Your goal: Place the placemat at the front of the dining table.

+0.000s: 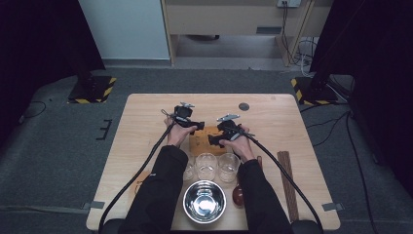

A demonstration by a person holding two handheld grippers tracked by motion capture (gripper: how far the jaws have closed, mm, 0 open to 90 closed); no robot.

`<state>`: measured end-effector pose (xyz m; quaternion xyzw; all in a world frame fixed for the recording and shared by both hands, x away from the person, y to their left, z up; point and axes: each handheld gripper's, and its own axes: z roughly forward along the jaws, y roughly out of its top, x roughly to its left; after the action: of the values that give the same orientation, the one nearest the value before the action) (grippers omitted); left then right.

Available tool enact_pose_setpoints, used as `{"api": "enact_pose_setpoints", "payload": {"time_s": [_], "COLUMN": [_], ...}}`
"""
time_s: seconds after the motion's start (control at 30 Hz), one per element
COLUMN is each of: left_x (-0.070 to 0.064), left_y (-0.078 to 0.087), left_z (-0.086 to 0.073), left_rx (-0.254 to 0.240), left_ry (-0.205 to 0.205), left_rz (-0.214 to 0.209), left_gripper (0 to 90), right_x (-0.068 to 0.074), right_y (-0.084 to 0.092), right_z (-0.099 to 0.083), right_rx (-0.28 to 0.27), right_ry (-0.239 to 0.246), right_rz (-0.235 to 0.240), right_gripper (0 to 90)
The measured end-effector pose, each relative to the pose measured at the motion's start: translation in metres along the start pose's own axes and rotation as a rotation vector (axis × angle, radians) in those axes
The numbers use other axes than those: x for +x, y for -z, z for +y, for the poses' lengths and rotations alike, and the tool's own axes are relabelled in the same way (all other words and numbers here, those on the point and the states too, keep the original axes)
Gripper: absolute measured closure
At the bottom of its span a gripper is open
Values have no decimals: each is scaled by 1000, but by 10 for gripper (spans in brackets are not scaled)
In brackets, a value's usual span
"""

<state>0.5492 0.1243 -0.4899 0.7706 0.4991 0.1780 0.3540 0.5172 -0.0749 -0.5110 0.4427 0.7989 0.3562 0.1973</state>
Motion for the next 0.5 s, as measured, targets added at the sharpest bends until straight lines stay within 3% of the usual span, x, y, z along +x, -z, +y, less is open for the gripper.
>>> {"api": "enact_pose_setpoints", "payload": {"time_s": [0.27, 0.5], "left_x": [10, 16], "left_y": [12, 12], "left_z": [-12, -27], "left_rx": [9, 22], "left_ry": [-16, -38], "left_rz": [10, 10], "left_gripper": [127, 117], "right_x": [-13, -20], "right_y": [0, -4], "right_z": [-6, -13], "right_rx": [-48, -36], "right_ry": [3, 11], "right_rz": [-32, -54], "right_gripper": [53, 52]}}
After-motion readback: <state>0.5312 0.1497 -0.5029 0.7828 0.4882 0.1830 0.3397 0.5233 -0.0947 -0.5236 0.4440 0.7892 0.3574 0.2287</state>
